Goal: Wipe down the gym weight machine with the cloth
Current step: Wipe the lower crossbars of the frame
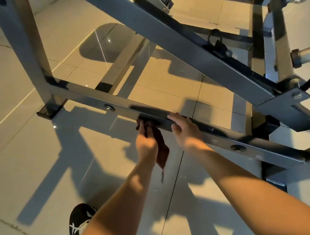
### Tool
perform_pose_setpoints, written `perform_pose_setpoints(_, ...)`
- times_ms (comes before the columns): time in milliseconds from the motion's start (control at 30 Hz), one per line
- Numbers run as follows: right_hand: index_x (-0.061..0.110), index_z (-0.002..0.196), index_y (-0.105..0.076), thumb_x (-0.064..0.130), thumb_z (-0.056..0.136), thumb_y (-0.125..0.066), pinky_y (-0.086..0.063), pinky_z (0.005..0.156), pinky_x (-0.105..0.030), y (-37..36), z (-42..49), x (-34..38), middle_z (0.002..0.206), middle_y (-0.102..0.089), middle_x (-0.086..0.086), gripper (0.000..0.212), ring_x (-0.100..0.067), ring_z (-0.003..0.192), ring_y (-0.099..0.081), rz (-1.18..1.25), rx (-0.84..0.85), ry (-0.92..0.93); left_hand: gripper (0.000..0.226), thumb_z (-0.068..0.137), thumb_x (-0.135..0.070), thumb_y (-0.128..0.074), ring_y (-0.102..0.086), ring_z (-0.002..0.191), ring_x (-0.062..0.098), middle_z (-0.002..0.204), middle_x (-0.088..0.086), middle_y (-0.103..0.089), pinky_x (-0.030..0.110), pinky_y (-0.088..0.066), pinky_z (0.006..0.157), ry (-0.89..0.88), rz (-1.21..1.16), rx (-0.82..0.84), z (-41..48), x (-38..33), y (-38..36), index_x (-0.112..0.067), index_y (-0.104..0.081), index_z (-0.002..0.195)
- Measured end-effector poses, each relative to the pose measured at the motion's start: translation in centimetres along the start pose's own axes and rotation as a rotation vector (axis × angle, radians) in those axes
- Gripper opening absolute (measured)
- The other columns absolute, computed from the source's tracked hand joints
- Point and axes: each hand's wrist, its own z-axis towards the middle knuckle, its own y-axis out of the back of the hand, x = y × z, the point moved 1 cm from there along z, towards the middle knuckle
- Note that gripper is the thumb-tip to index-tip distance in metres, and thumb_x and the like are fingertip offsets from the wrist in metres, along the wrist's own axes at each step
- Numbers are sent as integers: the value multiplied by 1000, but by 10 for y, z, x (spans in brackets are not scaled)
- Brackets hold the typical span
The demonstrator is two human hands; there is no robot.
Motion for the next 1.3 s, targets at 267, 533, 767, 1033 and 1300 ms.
perform_pose_setpoints(267, 29, 144, -56, 14, 108, -42, -26, 122, -28, 3, -3, 3, 158, -42, 6, 41, -14, 147, -34, -39, 10, 8, 42, 107, -25, -45, -66, 110, 19, 122, 4, -70, 22, -45, 80, -174, 207, 211, -53, -7, -21, -26, -49, 149)
perform_pose_setpoints(533, 14, 141, -56, 18, 106, -47, -43, 105, -37, 48, -23, -23, 137, -60, -8, 37, -28, 125, -57, -170, -58, -75, 44, 108, -20, -43, -36, 146, 20, 157, 4, -43, 39, -34, 120, -487, 338, 124, -13, -30, 2, -21, -46, 152)
perform_pose_setpoints(767, 11, 139, -57, 10, 104, -49, -41, 103, -30, 82, -51, -68, 133, -62, -16, 36, -33, 120, -60, -82, -217, -215, 46, 103, -21, -39, -38, 147, 31, 153, 12, -47, 40, -23, 124, -861, 733, 404, -47, -32, -89, -10, -50, 147)
perform_pose_setpoints(1033, 16, 144, -54, 8, 104, -45, -38, 114, -36, 93, -75, -76, 139, -59, -13, 42, -31, 124, -57, 16, -251, -254, 43, 107, -30, -42, -40, 145, 26, 156, 2, -45, 36, -18, 122, -930, 871, 425, -44, -38, -77, -24, -48, 149)
perform_pose_setpoints(1300, 15, 137, -60, 9, 106, -45, -37, 103, -19, 103, -79, -78, 132, -64, -11, 34, -17, 113, -57, 103, -264, -212, 53, 101, -28, -42, -29, 150, 34, 160, 12, -37, 41, -16, 125, -869, 865, 708, -86, -32, -128, -11, -46, 151)
